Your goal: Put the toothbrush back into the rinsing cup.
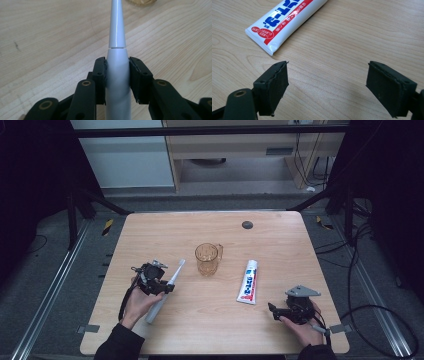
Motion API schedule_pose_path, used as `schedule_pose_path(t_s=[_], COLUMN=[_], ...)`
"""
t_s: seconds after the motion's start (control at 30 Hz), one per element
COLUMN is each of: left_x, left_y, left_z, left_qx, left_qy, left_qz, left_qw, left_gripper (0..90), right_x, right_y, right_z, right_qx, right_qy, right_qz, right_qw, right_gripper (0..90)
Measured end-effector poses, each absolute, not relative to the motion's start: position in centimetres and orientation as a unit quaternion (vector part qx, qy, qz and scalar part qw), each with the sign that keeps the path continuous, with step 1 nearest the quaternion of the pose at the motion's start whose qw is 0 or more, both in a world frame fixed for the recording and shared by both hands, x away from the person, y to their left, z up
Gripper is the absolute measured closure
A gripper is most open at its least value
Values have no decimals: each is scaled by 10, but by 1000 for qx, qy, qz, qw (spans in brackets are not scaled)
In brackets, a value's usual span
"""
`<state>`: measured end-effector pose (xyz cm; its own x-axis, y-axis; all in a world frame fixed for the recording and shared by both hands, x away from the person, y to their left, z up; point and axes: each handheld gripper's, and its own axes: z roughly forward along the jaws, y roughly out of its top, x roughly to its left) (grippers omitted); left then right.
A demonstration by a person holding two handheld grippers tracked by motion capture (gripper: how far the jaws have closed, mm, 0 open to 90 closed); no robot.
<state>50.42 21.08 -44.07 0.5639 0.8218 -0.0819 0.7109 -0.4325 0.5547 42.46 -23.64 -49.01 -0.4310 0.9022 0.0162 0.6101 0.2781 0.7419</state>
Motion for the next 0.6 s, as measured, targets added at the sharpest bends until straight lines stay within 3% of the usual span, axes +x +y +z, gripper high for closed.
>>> schedule_pose_path(t_s=[0.6], left_x=[480], left_y=[216], left_z=[-396], left_qx=[789], left_qy=[436], left_qz=[188], left_qw=[389], left_gripper=[674], right_x=[425], right_y=[-236], right_z=[-490], right_qx=[490], right_qy=[770], right_qz=[348], right_qw=[213], right_gripper=[176])
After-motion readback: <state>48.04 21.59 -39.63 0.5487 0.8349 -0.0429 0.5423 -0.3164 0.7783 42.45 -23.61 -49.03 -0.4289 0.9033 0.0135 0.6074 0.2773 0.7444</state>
